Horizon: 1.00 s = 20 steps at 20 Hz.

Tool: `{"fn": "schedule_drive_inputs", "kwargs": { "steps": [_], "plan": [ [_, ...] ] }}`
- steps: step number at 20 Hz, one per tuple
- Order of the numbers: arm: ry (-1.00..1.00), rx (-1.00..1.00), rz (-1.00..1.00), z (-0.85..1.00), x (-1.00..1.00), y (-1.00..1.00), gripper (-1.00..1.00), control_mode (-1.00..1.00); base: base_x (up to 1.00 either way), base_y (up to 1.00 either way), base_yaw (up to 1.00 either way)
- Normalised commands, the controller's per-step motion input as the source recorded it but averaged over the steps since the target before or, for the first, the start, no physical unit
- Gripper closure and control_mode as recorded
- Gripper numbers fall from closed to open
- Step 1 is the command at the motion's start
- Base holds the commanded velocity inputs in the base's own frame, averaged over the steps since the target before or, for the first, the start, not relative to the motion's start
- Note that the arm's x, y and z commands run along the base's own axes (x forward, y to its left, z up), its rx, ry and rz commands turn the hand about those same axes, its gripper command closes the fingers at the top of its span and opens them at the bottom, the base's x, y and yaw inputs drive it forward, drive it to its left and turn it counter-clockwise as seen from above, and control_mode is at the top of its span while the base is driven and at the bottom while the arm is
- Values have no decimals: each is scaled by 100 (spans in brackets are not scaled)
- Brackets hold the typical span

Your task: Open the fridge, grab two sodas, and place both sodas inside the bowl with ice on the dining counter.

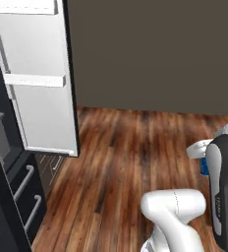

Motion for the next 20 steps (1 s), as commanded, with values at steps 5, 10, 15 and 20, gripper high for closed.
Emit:
{"fn": "schedule_drive_inputs", "kwargs": {
  "steps": [5, 10, 15, 20],
  "plan": [
    [0, 0, 0, 0, 0, 0, 100, 100, -80, -28, -41],
    [0, 0, 0, 0, 0, 0, 100, 100, -87, -22, -39],
    [0, 0, 0, 0, 0, 0, 100, 100, -92, -21, -37],
    [0, 0, 0, 0, 0, 0, 100, 100, -93, -27, -34]
  ]
}}
